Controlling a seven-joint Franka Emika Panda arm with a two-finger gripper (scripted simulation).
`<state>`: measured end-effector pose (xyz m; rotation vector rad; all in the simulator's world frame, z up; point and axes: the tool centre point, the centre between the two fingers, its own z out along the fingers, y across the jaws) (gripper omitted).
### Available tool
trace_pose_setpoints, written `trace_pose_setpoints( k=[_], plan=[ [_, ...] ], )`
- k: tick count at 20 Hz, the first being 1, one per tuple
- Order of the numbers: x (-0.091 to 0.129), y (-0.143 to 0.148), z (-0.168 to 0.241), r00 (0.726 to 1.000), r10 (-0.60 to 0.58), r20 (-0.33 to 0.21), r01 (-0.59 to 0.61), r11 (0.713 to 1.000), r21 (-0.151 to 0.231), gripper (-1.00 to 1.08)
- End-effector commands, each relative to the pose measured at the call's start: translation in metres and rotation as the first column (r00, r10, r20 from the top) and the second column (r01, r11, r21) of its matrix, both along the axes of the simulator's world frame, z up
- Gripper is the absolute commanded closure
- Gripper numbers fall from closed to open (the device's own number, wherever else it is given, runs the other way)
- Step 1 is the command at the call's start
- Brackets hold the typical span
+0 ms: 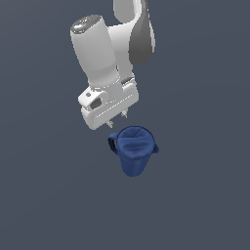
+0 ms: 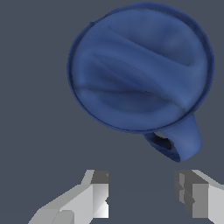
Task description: Pick up the object and move it to a goal position.
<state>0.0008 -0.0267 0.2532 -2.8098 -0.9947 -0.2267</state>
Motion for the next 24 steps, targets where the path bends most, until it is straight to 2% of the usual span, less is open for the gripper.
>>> trace_pose_setpoints(
  k=[1,14,24],
  plan=[
    [0.005,-0.004,-0.004,0.999,0.040,0.019,-0.040,0.999,0.009,-0.20],
    [0.028,-0.028,-0.024,0.968,0.219,0.123,-0.224,0.974,0.026,-0.20],
    [0.035,-0.038,-0.032,0.945,0.281,0.165,-0.289,0.957,0.021,-0.20]
  ],
)
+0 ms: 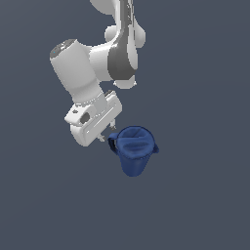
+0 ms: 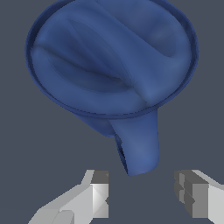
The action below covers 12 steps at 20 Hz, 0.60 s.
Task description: Pick up the object and move it to a goal position.
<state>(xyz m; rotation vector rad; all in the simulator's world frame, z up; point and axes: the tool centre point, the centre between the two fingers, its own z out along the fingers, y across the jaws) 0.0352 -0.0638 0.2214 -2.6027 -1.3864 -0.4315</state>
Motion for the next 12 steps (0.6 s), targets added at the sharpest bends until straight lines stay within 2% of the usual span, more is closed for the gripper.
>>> trace_pose_setpoints(
  k=[1,7,12],
  plan=[
    [0.001,-0.001,-0.001,1.000,0.010,0.007,-0.010,1.000,0.001,-0.20],
    [0.002,-0.001,-0.003,1.000,0.010,0.007,-0.010,1.000,0.001,-0.20],
    [0.005,0.003,-0.020,1.000,0.012,0.008,-0.012,1.000,0.001,-0.20]
  ],
)
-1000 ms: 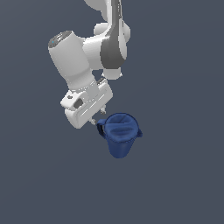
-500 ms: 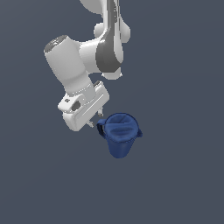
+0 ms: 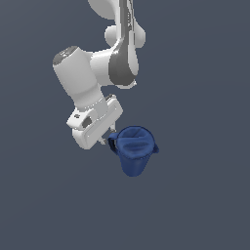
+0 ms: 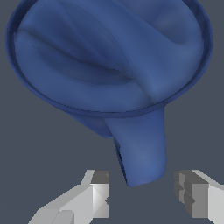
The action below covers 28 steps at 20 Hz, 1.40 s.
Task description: Pick up the object and move it to a goal position.
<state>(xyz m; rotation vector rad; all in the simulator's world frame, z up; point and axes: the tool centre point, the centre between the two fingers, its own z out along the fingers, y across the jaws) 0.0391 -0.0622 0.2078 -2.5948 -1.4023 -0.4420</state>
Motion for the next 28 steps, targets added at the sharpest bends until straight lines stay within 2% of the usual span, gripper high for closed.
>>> trace_pose_setpoints(
  k=[1,5,6,19,28],
  plan=[
    [0.001,0.003,-0.010,1.000,0.002,0.000,-0.002,1.000,0.000,-0.20],
    [0.002,0.005,-0.016,1.000,0.002,0.000,-0.002,1.000,0.000,-0.20],
    [0.002,0.005,-0.016,1.000,0.002,0.000,-0.002,1.000,0.000,1.08],
    [0.002,0.004,-0.013,1.000,0.002,0.000,-0.002,1.000,0.000,1.08],
    [0.000,-0.004,0.032,1.000,0.001,0.000,-0.001,1.000,-0.001,1.08]
  ],
)
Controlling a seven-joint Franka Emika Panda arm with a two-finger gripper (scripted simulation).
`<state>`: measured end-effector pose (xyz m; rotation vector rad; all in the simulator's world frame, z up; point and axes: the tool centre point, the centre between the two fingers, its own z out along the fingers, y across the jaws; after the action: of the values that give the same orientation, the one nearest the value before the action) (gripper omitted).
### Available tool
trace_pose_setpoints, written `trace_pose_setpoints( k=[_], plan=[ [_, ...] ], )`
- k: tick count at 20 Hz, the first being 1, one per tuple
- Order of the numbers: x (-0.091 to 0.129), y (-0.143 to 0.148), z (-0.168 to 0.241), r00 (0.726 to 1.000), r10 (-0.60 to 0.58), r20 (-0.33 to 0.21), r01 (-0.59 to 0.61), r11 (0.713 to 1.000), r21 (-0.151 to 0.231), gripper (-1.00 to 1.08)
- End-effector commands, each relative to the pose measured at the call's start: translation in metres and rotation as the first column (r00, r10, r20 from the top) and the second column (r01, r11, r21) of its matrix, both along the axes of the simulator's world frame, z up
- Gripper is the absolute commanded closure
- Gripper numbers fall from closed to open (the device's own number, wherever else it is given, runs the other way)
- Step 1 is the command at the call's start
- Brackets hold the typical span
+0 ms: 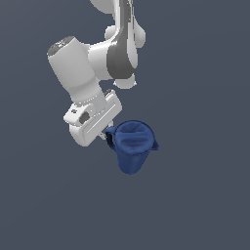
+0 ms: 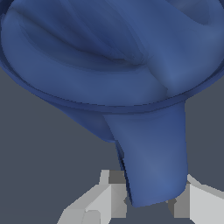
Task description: Pick up the object and move it to a goal position.
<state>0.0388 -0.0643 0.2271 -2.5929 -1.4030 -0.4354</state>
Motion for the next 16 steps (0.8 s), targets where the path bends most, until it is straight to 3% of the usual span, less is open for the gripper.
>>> trace_pose_setpoints(
  k=[1,16],
  plan=[
    [0.000,-0.004,0.021,1.000,-0.001,0.004,0.001,1.000,-0.002,1.08],
    [-0.005,-0.033,0.177,1.000,-0.002,0.003,0.002,1.000,-0.004,1.08]
  ],
)
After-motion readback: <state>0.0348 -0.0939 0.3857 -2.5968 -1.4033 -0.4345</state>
